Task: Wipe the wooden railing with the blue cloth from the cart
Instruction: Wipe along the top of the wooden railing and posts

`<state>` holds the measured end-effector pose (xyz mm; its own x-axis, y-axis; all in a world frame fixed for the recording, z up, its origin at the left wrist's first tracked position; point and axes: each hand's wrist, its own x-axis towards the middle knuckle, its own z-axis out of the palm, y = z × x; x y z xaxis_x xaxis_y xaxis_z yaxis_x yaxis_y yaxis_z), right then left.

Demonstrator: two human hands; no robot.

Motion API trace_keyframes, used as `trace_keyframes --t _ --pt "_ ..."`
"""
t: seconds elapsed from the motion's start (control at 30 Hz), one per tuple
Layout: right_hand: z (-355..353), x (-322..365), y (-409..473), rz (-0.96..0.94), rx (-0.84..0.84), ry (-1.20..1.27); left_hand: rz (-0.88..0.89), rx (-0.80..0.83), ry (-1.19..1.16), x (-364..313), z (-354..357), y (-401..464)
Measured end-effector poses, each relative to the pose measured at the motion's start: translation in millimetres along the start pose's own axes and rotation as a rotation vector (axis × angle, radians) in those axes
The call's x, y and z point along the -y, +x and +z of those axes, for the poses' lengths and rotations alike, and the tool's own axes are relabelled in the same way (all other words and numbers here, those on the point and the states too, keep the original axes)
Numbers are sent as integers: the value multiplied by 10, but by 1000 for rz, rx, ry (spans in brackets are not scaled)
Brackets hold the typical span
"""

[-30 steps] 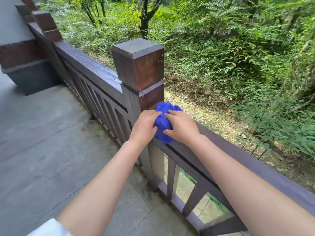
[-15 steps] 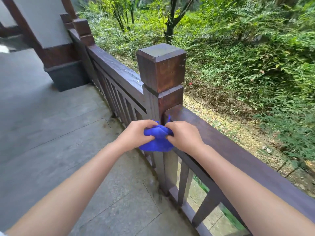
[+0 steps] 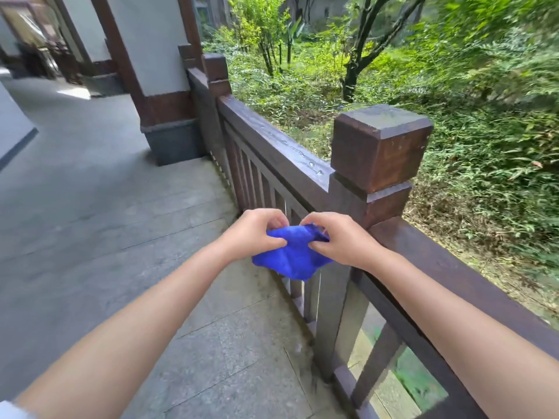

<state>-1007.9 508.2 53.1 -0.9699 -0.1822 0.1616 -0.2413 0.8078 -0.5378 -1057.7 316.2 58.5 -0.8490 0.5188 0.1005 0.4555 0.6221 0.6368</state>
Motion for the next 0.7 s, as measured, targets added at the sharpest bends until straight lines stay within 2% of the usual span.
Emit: trace_keyframes --t 0.17,0.33,0.53,0.7 --pt "108 191 499 149 -83 70 22 15 -28 450 -366 323" --pt "205 370 904 262 -184 107 122 99 -62 784 -725 681" --pt "272 450 1158 390 -264 87 234 173 -80 950 -903 1091" --pt "186 346 1341 495 -284 -23 313 227 -92 951 -836 1519"
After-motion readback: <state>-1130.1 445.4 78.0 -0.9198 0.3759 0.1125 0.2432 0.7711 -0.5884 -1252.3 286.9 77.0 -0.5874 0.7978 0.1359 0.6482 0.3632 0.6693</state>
